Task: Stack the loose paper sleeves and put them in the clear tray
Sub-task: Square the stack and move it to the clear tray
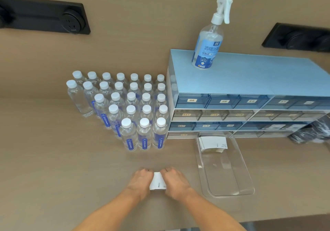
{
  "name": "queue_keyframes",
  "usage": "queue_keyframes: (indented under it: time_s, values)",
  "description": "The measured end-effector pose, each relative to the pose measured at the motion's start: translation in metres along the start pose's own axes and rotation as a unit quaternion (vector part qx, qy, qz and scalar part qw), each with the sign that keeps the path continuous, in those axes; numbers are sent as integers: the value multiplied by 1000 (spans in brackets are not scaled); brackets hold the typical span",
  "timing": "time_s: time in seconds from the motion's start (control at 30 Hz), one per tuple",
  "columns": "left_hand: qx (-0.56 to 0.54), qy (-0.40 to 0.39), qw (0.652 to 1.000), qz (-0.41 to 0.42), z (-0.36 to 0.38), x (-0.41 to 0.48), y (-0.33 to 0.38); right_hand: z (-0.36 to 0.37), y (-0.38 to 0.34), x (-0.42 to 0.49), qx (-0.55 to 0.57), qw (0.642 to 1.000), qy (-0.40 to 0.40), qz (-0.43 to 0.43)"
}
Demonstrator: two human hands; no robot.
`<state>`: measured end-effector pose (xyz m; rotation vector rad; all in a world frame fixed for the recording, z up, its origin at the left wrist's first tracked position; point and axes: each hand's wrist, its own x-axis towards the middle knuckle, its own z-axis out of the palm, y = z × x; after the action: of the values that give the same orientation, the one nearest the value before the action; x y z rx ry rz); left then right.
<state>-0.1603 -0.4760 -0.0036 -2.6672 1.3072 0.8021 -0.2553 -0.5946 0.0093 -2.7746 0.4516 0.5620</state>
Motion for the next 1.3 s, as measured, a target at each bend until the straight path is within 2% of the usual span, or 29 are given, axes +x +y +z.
queue_keyframes:
  time_s: [0.27, 0.37, 0.57, 0.73, 0.93, 1.3]
  values:
    - [21, 4, 998, 51, -24, 9, 8, -20, 10, -9, 7, 999, 20, 44]
    - [36, 26, 997, 62, -48, 15, 22, -40, 26, -12, 11, 998, 47, 31]
    - [57, 65, 995, 53, -85, 28, 77, -84, 82, -31, 0, 996, 91, -7]
    - [56, 93, 993, 56, -109, 46, 149, -107, 156, -50, 10, 993, 113, -23]
    - [65, 61, 995, 35, -86, 70, 232, -98, 232, -72, -2, 997, 73, -16]
    - [84, 8, 996, 1, -54, 100, 246, -64, 246, -46, -17, 999, 16, 26]
